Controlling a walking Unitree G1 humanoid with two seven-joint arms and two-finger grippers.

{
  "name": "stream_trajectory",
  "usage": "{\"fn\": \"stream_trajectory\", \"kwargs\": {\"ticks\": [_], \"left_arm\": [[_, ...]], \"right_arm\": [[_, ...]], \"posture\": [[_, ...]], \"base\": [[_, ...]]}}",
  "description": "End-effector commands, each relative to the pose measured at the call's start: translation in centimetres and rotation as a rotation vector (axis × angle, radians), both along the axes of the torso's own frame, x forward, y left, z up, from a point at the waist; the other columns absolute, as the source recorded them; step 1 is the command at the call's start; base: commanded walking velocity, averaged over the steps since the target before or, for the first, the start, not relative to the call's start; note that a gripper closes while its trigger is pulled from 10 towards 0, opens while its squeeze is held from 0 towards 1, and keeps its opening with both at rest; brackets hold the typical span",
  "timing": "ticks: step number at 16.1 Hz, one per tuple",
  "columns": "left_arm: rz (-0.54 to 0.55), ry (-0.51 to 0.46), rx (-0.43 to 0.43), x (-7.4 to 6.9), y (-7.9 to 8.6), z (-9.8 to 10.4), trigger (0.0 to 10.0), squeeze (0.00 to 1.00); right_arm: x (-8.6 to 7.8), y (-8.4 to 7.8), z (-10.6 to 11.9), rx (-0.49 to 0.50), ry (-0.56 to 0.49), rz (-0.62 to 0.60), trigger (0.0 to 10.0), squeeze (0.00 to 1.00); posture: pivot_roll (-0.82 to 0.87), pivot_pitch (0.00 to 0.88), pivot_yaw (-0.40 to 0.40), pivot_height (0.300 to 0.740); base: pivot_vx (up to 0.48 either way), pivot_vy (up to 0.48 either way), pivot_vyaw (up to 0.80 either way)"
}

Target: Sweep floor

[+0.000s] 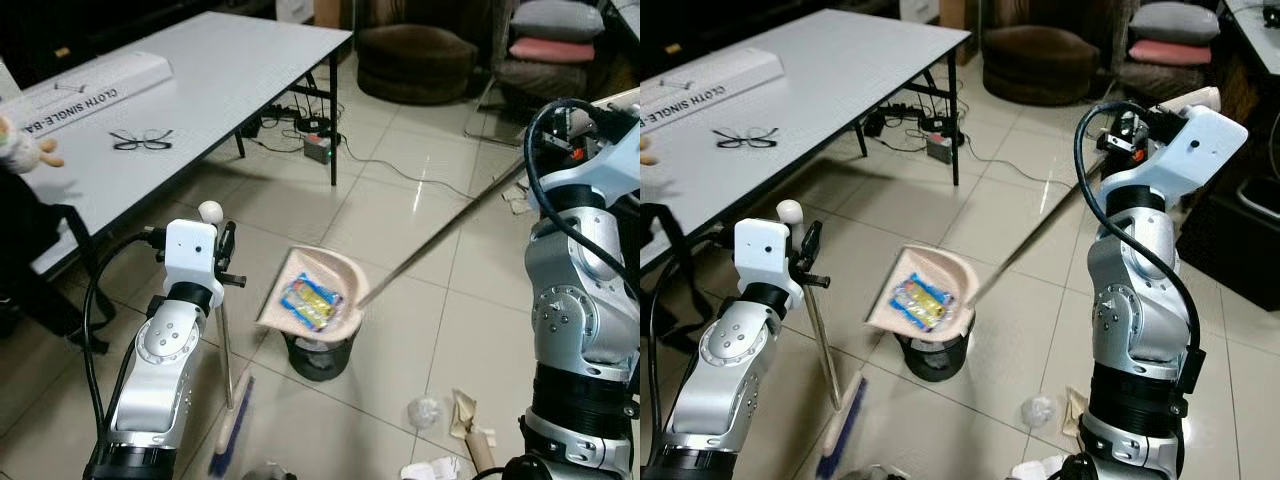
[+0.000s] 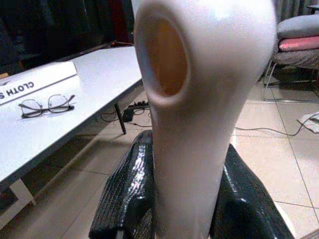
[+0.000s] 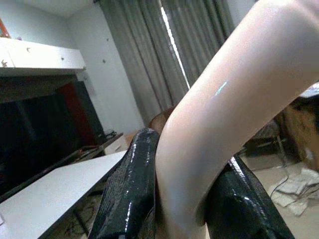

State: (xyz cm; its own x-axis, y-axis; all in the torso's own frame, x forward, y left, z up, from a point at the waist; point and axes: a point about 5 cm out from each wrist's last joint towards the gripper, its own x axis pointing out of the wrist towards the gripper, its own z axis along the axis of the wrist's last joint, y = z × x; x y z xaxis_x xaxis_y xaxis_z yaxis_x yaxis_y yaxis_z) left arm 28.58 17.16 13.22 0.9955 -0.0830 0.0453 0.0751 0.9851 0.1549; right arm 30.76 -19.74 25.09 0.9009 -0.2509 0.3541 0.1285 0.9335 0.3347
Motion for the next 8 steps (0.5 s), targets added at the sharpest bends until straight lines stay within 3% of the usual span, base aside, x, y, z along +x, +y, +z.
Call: {"fn": "stream_trajectory", "kwargs": {"ticks": [1,8], "left_arm": [[-0.013,-0.01,0.021,0.13,-0.01,0.34,10.0,0.0],[-0.03,0.004,0.03,-0.08,-0.02,0.25,10.0,0.0]], "right_arm": [[-0.25,-0.25,0.63,0.008,-0.054,-0.02,10.0,0.0],[0.24,-0.16,0.22,0.005,-0.067,-0.038,10.0,0.0]], "posture": [[-0.02,0.039,0.055,0.74],[-0.02,0.048,0.058,0.74]], "base": [[0.0,0.0,0.0],[0.0,0.0,0.0]]}}
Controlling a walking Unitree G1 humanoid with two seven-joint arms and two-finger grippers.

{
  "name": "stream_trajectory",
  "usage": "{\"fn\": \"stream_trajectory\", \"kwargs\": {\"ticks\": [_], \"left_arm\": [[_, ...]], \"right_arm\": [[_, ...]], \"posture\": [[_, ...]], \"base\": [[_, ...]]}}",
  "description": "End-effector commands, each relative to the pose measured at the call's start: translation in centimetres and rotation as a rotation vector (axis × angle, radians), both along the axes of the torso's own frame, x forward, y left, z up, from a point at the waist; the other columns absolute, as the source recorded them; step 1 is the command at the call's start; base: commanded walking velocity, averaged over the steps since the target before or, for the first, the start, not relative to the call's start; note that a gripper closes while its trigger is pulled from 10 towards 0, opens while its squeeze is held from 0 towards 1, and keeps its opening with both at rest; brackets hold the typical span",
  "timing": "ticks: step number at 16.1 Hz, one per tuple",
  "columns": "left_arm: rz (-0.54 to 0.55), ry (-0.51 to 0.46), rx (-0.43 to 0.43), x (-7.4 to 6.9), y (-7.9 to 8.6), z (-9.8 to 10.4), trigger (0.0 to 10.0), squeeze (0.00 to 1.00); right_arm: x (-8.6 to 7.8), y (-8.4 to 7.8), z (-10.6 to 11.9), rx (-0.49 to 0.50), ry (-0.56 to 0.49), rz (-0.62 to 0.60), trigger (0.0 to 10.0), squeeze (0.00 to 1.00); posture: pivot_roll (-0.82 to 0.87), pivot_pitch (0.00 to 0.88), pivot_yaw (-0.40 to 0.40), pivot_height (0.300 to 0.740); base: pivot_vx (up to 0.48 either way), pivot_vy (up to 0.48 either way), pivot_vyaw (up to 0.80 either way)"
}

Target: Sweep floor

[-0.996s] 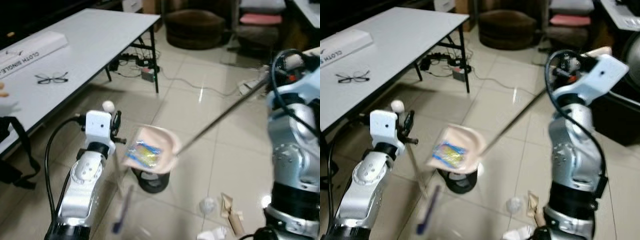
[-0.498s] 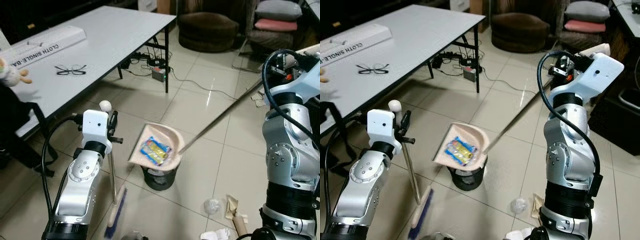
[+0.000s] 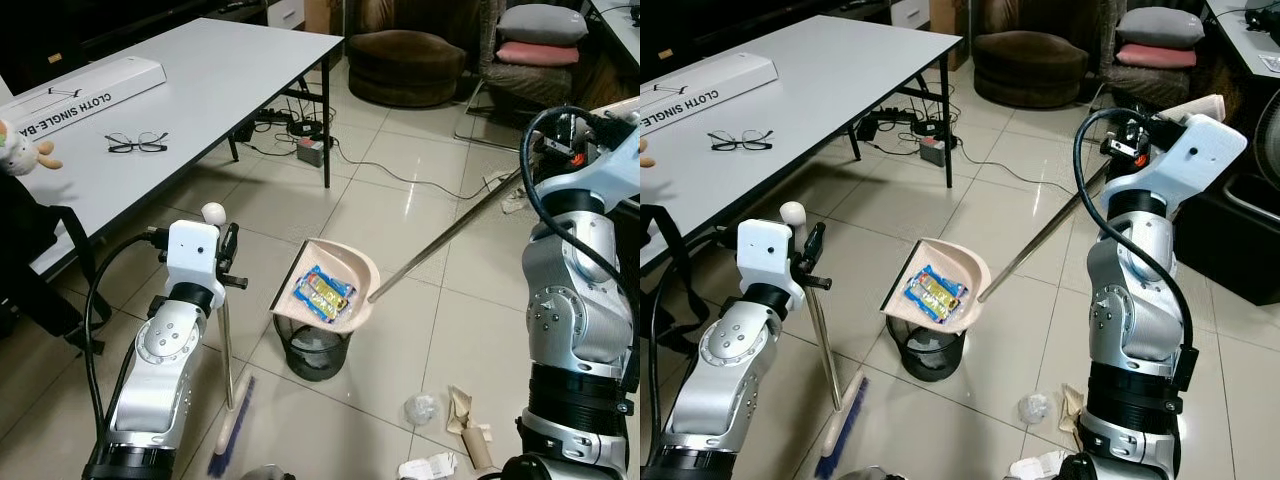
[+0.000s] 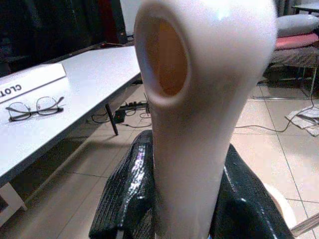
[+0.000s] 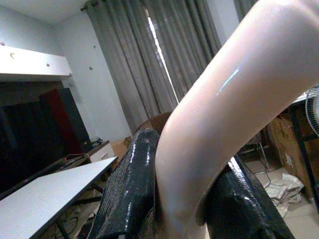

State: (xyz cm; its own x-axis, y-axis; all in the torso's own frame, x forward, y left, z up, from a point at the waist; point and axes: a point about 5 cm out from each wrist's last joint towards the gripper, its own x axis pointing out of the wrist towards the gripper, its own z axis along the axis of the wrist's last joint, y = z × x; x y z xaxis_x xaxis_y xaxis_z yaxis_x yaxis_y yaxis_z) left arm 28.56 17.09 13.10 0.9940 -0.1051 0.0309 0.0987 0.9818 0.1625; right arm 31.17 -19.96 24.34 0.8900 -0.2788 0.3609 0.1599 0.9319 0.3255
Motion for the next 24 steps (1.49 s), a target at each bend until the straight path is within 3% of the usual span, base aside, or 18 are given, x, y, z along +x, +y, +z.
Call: {"fn": "stream_trajectory", "kwargs": {"ticks": [1,4,10,12,13,16,19,20,22,24], "left_arm": [[-0.012,-0.008,0.022,0.0,0.0,0.4,10.0,0.0],[-0.02,-0.007,0.027,0.0,-0.1,0.4,10.0,0.0],[-0.027,-0.004,0.031,0.1,-0.2,0.4,10.0,0.0],[-0.026,-0.003,0.032,0.1,-0.2,0.4,10.0,0.0],[-0.026,-0.002,0.034,0.1,-0.2,0.4,10.0,0.0],[-0.03,-0.004,0.039,0.2,-0.2,0.4,10.0,0.0],[-0.033,-0.004,0.043,0.2,-0.2,0.4,10.0,0.0],[-0.038,-0.005,0.046,0.2,-0.3,0.4,10.0,0.0],[-0.043,-0.005,0.048,0.2,-0.4,0.4,10.0,0.0],[-0.044,-0.005,0.049,0.2,-0.4,0.4,10.0,0.0]], "right_arm": [[-0.2,0.0,0.9,0.014,-0.064,-0.006,10.0,0.0],[-0.1,-0.2,0.6,0.002,-0.064,-0.013,10.0,0.0],[0.5,2.4,0.9,-0.223,-0.13,0.113,10.0,0.0],[0.5,3.7,1.1,-0.331,-0.161,0.166,10.0,0.0],[0.3,5.2,1.1,-0.409,-0.203,0.223,10.0,0.0],[-0.5,7.8,0.9,-0.527,-0.272,0.328,10.0,0.0],[-1.0,9.3,0.5,-0.578,-0.303,0.393,10.0,0.0],[-1.8,10.9,0.0,-0.626,-0.338,0.473,10.0,0.0],[-2.6,12.4,-0.7,-0.729,-0.37,0.547,10.0,0.0],[-3.0,13.2,-1.2,-0.779,-0.385,0.579,10.0,0.0]], "posture": [[-0.01,0.05,0.059,0.74],[-0.01,0.051,0.062,0.74],[-0.01,0.049,0.062,0.74],[-0.01,0.048,0.061,0.74],[0.0,0.047,0.063,0.74],[0.0,0.047,0.065,0.74],[0.0,0.046,0.066,0.74],[0.0,0.046,0.067,0.74],[-0.01,0.047,0.066,0.74],[-0.01,0.047,0.066,0.74]], "base": [[0.0,0.0,0.0],[0.0,0.0,0.0],[0.0,0.0,0.0],[0.0,0.0,0.0],[0.0,0.0,0.0],[0.0,0.0,0.0],[0.0,0.0,0.0],[0.0,0.0,0.0],[0.0,0.0,0.0],[0.0,0.0,0.0]]}}
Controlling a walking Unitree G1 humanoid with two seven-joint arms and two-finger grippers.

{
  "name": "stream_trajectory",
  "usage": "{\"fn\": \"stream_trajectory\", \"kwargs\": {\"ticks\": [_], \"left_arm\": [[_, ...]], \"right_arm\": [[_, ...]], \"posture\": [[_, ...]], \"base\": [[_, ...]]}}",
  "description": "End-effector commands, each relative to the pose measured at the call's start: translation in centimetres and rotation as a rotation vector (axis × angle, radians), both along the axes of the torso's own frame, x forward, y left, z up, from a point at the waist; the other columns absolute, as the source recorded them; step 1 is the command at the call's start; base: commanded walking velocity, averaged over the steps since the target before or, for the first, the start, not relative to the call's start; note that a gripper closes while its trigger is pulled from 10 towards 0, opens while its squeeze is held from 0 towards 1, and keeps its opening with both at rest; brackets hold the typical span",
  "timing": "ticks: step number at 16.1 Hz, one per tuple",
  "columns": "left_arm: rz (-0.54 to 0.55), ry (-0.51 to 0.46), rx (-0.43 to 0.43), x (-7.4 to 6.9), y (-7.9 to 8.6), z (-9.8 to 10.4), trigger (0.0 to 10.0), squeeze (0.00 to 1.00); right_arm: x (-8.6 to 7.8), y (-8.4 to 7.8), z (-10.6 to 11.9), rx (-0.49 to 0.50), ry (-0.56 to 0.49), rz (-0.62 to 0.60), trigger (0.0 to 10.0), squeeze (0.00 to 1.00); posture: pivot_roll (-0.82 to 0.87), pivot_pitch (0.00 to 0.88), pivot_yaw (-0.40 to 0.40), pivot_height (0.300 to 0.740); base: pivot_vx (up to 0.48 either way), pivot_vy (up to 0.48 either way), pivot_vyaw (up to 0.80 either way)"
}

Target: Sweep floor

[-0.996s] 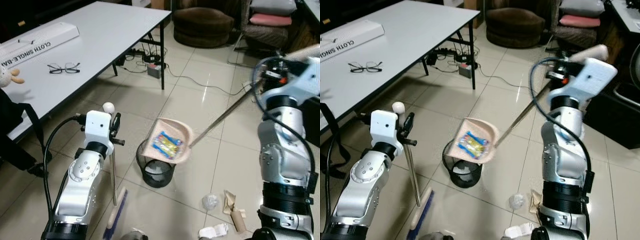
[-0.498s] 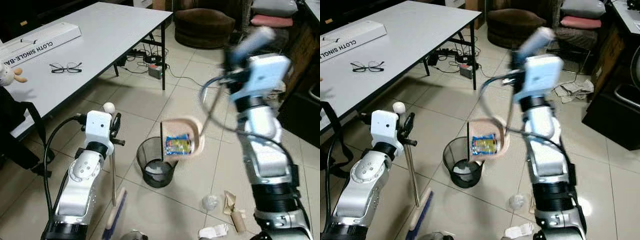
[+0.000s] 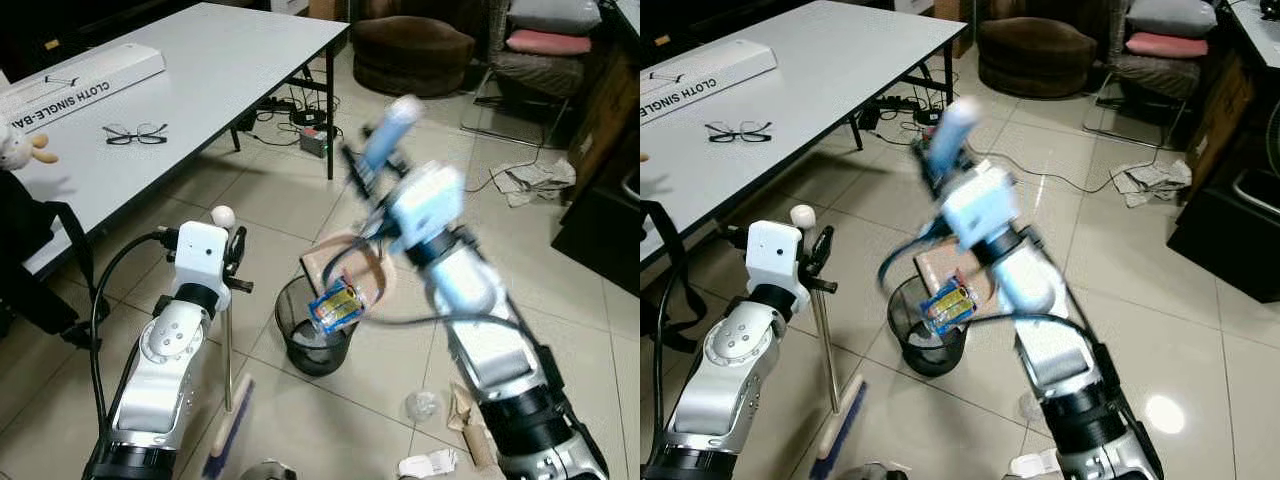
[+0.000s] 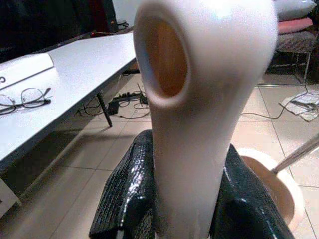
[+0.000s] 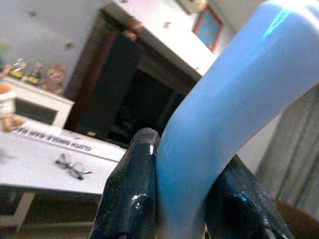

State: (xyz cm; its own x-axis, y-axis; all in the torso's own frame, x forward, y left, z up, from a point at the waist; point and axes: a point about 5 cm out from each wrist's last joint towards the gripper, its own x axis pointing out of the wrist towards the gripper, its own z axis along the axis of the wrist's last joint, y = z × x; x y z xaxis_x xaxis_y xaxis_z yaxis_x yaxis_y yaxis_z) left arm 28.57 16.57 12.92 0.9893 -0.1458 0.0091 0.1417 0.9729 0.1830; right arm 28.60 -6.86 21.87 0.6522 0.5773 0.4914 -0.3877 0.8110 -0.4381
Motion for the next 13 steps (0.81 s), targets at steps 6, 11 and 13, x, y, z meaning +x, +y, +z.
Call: {"fn": "stream_trajectory", "kwargs": {"ticks": [6,11,13], "left_arm": [[-0.015,-0.025,0.036,0.3,-0.1,0.5,10.0,0.0],[-0.034,-0.018,0.035,0.2,-0.3,0.3,10.0,0.0],[-0.099,0.011,0.043,0.0,-0.8,-0.2,10.0,0.0]], "right_arm": [[-0.9,0.7,1.1,-0.111,-0.192,0.014,10.0,0.0],[0.2,-3.4,4.8,0.12,-0.254,-0.269,10.0,0.0],[0.5,-8.3,7.1,0.271,-0.282,-0.534,10.0,0.0]], "posture": [[-0.01,0.038,0.066,0.74],[-0.01,0.027,0.053,0.74],[-0.02,0.023,0.052,0.74]], "base": [[0.0,0.0,0.0],[0.0,0.0,0.0],[0.0,0.0,0.0]]}}
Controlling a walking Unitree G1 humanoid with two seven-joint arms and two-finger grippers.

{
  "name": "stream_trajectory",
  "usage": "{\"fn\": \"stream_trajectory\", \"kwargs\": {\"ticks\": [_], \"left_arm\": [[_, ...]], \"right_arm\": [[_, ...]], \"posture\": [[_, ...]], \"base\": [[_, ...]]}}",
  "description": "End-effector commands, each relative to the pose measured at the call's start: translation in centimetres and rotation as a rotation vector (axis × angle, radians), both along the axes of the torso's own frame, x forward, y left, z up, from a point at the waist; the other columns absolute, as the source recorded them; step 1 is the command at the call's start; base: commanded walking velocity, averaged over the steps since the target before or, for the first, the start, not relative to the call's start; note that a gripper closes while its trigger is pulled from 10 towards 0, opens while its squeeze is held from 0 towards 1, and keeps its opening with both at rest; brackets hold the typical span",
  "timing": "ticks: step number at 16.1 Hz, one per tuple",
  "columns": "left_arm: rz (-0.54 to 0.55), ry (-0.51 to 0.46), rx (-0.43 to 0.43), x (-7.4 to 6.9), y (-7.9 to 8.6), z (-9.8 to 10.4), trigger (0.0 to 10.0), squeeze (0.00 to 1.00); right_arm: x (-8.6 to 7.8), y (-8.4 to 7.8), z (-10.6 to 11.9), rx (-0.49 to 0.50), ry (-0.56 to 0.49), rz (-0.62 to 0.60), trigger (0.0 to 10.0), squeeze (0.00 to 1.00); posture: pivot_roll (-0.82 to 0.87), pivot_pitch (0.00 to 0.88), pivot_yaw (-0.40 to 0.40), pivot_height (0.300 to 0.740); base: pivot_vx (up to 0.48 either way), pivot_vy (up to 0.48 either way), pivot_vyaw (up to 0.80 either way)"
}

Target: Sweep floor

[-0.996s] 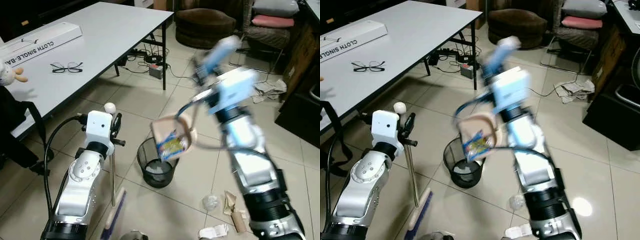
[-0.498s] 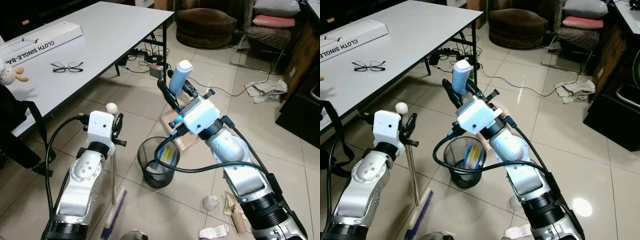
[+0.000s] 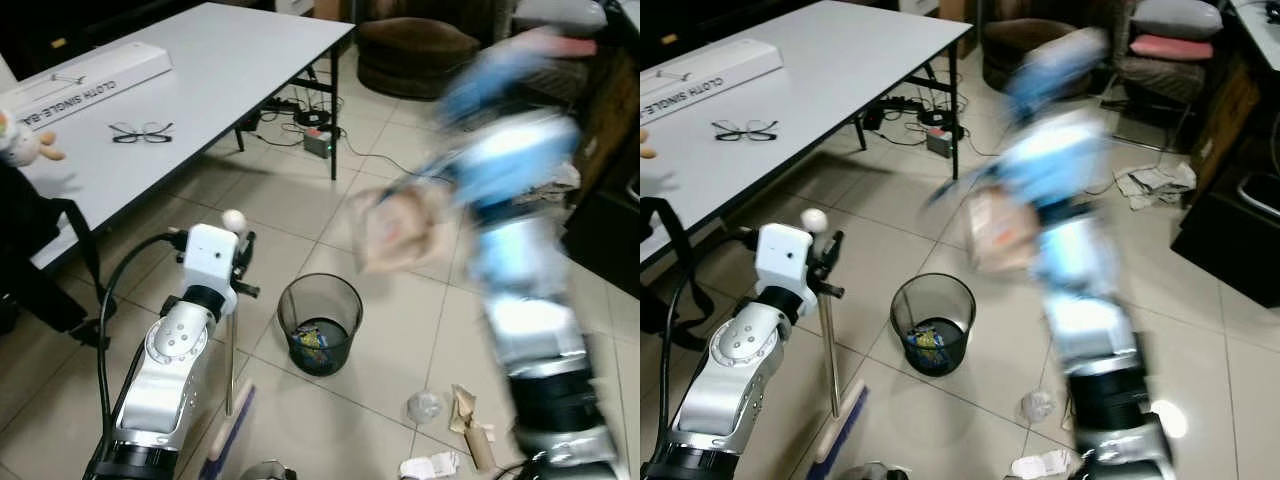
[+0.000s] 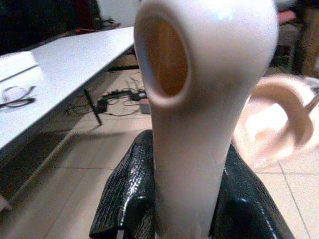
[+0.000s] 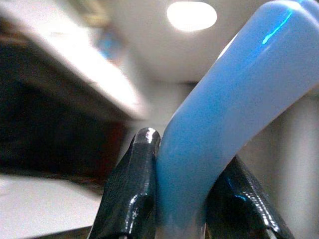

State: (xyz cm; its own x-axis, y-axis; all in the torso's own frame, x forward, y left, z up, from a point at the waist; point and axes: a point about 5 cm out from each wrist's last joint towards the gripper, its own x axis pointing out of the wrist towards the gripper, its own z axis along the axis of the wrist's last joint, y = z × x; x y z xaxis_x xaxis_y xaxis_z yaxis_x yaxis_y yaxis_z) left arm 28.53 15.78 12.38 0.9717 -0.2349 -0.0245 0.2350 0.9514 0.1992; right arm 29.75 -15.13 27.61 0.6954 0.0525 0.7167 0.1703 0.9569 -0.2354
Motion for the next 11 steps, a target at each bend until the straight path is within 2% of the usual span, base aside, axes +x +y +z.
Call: {"fn": "stream_trajectory", "kwargs": {"ticks": [1,2,3,5,6,8,11], "left_arm": [[-0.037,-0.009,0.009,-0.1,-0.2,0.2,10.0,0.0],[-0.078,-0.006,0.001,-0.3,-0.6,0.1,10.0,0.0],[-0.109,-0.003,-0.004,-0.4,-1.0,0.0,10.0,0.0],[-0.113,0.0,-0.008,-0.4,-1.1,-0.1,10.0,0.0],[-0.113,0.005,-0.013,-0.3,-1.1,-0.2,10.0,0.0],[-0.117,0.023,-0.022,-0.4,-1.0,-0.6,10.0,0.0],[-0.126,0.026,-0.035,-0.5,-1.1,-0.6,10.0,0.0]], "right_arm": [[-0.8,-1.7,1.8,0.029,-0.074,-0.088,10.0,0.0],[-0.5,-4.0,0.8,0.026,0.004,-0.183,10.0,0.0],[0.3,-6.1,-2.8,0.037,0.245,-0.264,10.0,0.0],[0.4,-6.7,-6.2,0.194,0.434,-0.261,10.0,0.0],[0.1,-6.4,-7.5,0.225,0.49,-0.252,10.0,0.0],[-0.4,-5.2,-8.3,0.18,0.534,-0.262,10.0,0.0],[-0.8,-4.3,-8.0,0.161,0.518,-0.261,10.0,0.0]], "posture": [[-0.02,0.021,0.053,0.74],[-0.03,0.019,0.053,0.74],[-0.03,0.018,0.055,0.74],[-0.04,0.024,0.057,0.74],[-0.04,0.023,0.057,0.74],[-0.05,0.029,0.068,0.74],[-0.05,0.034,0.072,0.74]], "base": [[0.0,0.0,0.0],[0.0,0.0,0.0],[0.0,0.0,0.0],[0.0,0.0,0.0],[0.0,0.0,0.0],[0.0,0.0,0.0],[0.0,0.0,-0.8]]}}
